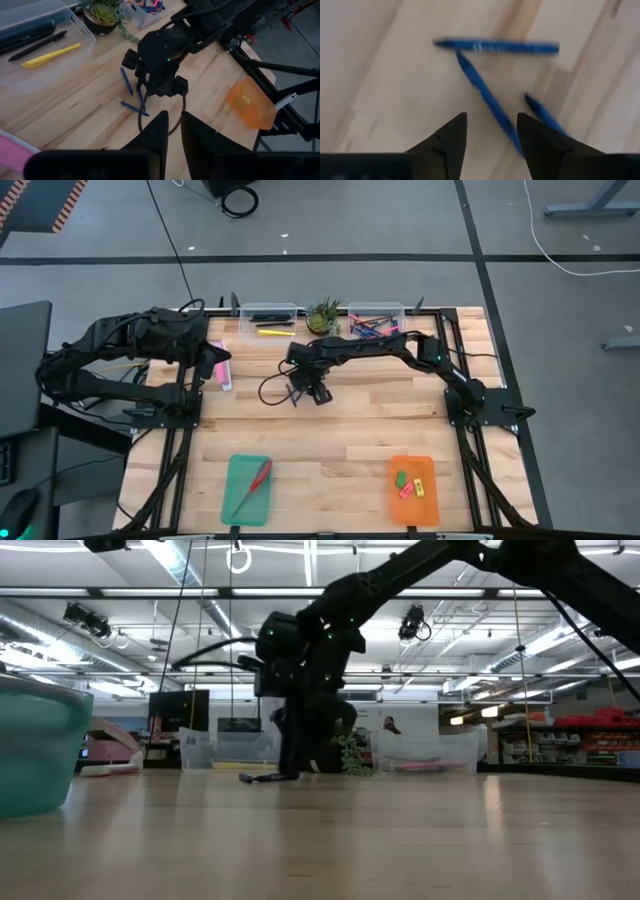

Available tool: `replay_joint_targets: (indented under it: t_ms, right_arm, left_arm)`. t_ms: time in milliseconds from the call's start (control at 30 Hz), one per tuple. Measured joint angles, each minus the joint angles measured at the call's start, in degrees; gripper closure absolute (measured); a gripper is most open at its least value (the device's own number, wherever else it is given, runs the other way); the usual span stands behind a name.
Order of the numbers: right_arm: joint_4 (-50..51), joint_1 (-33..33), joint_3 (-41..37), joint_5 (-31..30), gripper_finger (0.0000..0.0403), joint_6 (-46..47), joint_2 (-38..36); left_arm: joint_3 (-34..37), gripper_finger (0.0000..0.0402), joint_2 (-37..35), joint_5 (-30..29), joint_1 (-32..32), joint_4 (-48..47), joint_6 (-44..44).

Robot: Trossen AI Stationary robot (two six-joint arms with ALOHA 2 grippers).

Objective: Sort crayons/erasers/pens/pencils in bins
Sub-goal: Put the blue crayon into the right transparent bin

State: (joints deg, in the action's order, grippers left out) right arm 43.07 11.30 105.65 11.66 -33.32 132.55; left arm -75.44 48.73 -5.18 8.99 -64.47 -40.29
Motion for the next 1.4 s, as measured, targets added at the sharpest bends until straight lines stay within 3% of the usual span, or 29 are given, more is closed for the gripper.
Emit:
replay_joint_targets:
  t_ms: [467, 733, 900, 1167, 1400]
  right_arm:
    - [-0.7, 0.6, -2.5, 0.0, 0.0266, 6.2, -0.3]
    - [1.3, 0.5, -2.5, -0.2, 0.0332, 7.7, -0.3]
    - [2.7, -0.1, -2.5, -0.3, 0.0369, 3.3, -0.3]
    - [8.7, -0.4, -2.7, 1.5, 0.0379, 3.8, -2.0]
    - [15.9, 0.1, -2.8, 0.0, 0.038, 4.5, -9.5]
  left_arm:
    - [0.0, 0.0347, 0.0, -0.2, -0.2, -0.1, -0.9]
    - [0.0, 0.036, 0.0, -0.2, -0.2, -0.2, -1.1]
    - [0.0, 0.0362, 0.0, -0.2, -0.2, -0.2, -1.0]
    - [0.0, 0.0365, 0.0, -0.2, -0.2, -0.2, -0.8]
    - [0.1, 0.0368, 0.0, -0.2, -0.2, -0.2, 1.0]
